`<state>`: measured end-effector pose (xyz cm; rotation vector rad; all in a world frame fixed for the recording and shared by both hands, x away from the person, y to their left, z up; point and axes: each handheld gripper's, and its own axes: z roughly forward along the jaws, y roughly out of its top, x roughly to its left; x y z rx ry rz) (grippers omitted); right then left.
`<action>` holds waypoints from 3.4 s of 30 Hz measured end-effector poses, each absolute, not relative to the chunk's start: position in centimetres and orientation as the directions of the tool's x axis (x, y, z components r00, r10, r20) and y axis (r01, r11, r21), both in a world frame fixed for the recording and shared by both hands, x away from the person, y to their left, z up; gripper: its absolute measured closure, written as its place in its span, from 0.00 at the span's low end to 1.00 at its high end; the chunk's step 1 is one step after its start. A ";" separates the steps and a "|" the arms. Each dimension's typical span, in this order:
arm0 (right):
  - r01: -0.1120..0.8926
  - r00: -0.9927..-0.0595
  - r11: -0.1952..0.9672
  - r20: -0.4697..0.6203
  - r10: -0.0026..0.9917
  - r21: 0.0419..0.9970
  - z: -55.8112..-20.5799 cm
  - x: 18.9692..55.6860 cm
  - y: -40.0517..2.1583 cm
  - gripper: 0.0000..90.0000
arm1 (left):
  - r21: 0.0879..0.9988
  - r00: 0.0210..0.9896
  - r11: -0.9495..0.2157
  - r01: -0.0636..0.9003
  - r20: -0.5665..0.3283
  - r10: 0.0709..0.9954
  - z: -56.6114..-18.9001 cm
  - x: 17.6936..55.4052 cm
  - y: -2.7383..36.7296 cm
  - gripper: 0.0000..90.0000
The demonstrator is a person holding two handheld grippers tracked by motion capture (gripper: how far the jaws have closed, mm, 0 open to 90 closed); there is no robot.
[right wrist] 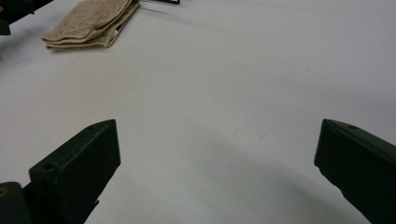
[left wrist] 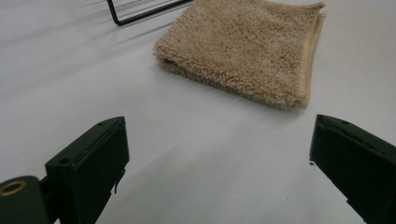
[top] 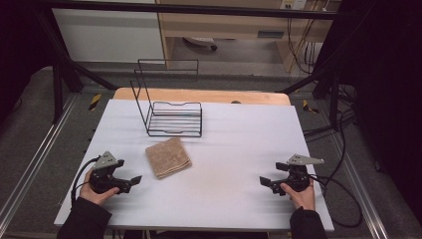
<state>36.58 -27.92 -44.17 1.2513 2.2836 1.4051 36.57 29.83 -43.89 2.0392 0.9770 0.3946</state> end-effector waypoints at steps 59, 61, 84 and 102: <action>0.570 -0.628 0.220 0.247 0.738 0.792 -44.4 36.6 -27.5 0.01 | 0.697 0.705 -0.513 0.501 0.014 0.709 -44.4 37.6 20.8 0.73; 0.568 -0.629 0.219 0.246 0.738 0.793 -44.4 36.6 -27.5 0.01 | 0.694 0.706 -0.517 0.501 0.018 0.708 -44.5 37.6 20.6 0.74; 0.569 -0.631 0.221 0.249 0.735 0.792 -44.4 36.7 -27.5 0.02 | 0.718 0.679 -0.411 0.562 -0.117 0.724 -42.8 38.3 20.8 0.97; 0.571 -0.632 0.220 0.253 0.733 0.791 -44.4 36.6 -27.4 0.02 | 0.721 0.707 -0.378 0.580 -0.215 0.674 -41.5 35.9 15.8 0.97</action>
